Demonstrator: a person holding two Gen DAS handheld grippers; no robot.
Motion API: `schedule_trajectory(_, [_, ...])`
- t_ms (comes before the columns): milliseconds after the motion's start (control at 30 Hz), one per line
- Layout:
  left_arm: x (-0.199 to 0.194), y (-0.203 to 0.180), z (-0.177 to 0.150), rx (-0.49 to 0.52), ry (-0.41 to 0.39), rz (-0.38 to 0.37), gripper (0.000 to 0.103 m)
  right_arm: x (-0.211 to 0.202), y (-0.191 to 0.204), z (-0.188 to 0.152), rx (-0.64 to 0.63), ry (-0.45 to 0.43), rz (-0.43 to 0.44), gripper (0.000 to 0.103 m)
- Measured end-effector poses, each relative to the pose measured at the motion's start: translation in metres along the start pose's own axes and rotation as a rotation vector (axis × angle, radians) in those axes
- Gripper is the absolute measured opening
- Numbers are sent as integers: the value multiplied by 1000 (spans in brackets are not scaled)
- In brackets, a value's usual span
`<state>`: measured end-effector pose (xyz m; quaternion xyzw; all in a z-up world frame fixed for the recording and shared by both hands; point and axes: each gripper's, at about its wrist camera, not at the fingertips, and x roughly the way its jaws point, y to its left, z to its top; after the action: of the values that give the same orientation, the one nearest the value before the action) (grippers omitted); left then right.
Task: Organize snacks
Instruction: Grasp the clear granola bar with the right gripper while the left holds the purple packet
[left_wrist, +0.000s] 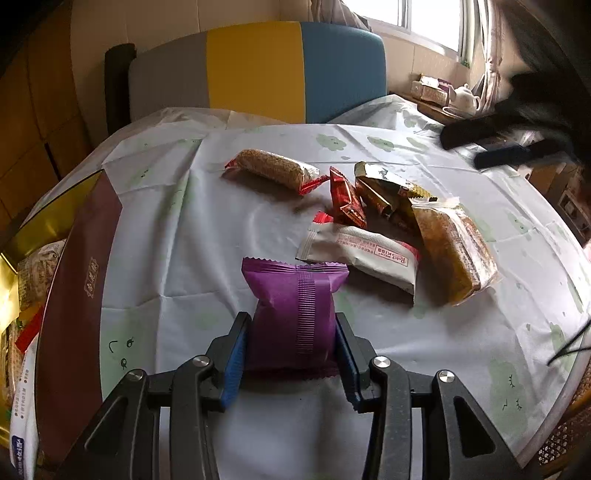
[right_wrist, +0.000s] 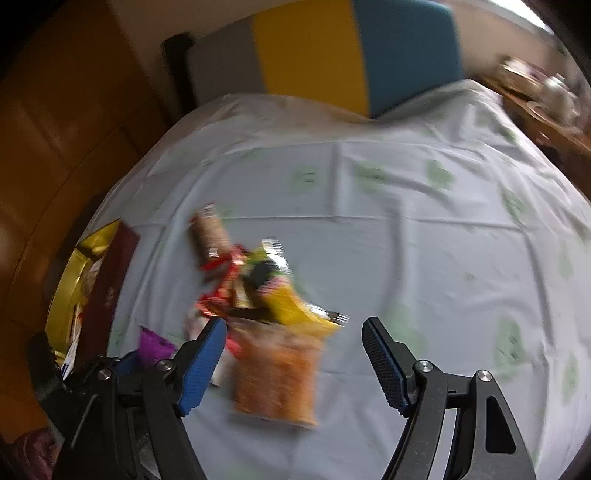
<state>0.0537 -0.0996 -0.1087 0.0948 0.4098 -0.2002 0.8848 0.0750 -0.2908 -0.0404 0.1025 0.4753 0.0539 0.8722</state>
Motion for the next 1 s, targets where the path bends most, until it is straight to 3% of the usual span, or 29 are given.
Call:
schedule_trajectory(233, [-1,2,-3,-14,-21,-21,45,64,57,50,-135,63,29,72])
schedule_trajectory(467, [-2,4,-6,-27,-50,-30,45,138,92,84,-260,156,-35,71])
schedule_trajectory(500, [-2,4,-6,-28,-52,-31,45,147,93,83,-272,178,-45,67])
schedule_trajectory(533, [-2,5,-6,-30,-54,-34,45,161,94,80,-289,223,-71,43])
schedule_trajectory(567, [-2,5,-6,-33,-55,-37,45,165,95,79,-303,230,-87,34])
schedule_trajectory(600, [-2,5,-6,-35,-57,-39,45,160,97,79,-313,203,-79,30])
schedule_trajectory(867, [-3,3,-8,-30,-62,-31,45,74,84,59,-250,84,23,30])
schedule_trajectory(1000, [-3,3,-8,-27,-59,-27,45,27,47,36,-171,30,-9,30])
